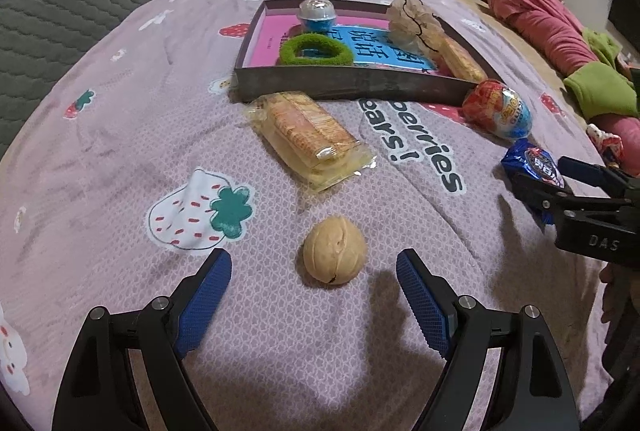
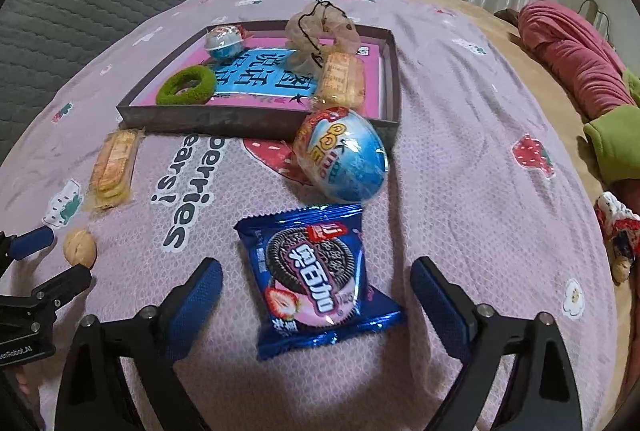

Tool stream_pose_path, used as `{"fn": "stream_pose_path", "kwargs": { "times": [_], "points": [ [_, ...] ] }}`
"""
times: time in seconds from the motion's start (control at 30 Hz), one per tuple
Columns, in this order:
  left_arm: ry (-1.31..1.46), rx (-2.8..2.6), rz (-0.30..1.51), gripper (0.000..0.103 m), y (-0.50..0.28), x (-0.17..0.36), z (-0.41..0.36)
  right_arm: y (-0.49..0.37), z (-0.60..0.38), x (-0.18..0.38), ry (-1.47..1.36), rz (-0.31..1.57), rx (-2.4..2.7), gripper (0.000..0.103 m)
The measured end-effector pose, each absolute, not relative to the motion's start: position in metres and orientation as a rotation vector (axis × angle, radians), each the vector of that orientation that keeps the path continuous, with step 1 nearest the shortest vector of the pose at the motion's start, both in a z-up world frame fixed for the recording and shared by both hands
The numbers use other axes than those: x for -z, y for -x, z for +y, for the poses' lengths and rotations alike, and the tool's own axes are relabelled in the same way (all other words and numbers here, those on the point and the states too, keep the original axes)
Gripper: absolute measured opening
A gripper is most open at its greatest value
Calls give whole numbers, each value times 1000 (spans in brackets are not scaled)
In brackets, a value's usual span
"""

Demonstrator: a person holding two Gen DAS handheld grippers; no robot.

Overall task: Organize objects
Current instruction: 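Grasp the walnut with the left tool while the right tool grasps the blue cookie pack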

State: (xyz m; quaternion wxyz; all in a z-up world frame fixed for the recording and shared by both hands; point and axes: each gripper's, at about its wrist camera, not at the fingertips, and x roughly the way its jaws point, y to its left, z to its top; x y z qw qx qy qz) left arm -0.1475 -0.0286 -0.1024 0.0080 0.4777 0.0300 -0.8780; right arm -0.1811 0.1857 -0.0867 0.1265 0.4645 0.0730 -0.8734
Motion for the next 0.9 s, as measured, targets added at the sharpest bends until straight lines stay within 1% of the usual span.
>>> {"fn": "stream_pose_path", "kwargs": {
  "times": [0.07, 0.13, 0.2, 0.27, 0.3, 0.37, 0.4, 0.43, 0.47, 0.5, 0.67, 0.9],
  "points": [
    [-1492, 2755, 103, 85, 148, 102, -28, 182, 184, 88, -1349, 206, 2535, 86],
    [-1500, 2761, 119, 83, 149, 103, -28, 183, 181, 89, -1358, 215, 2527, 75],
    [-1514, 2768, 126, 79, 150, 105, -26, 183, 179, 93, -1370, 219, 2521, 71],
    [-1523, 2768, 126, 65, 151, 106, -25, 182, 177, 95, -1374, 230, 2523, 70],
    [-1527, 2769, 124, 63, 151, 107, -25, 181, 177, 96, -1369, 236, 2530, 69],
    [-1535, 2762, 118, 56, 152, 110, -25, 180, 177, 96, -1365, 233, 2535, 63],
    [-1538, 2762, 116, 55, 152, 110, -25, 179, 178, 95, -1362, 226, 2537, 57],
    [-1538, 2760, 118, 49, 152, 111, -25, 179, 178, 95, -1359, 223, 2536, 55],
    [-1536, 2762, 124, 39, 152, 110, -25, 178, 178, 95, -1354, 224, 2538, 55],
    [-1534, 2770, 132, 34, 152, 109, -25, 176, 178, 95, -1350, 227, 2540, 54],
    [-1525, 2785, 159, 34, 152, 108, -26, 166, 178, 92, -1319, 189, 2529, 53],
    [-1498, 2796, 125, 34, 144, 102, -21, 140, 175, 83, -1277, 118, 2501, 53]
  ]
}}
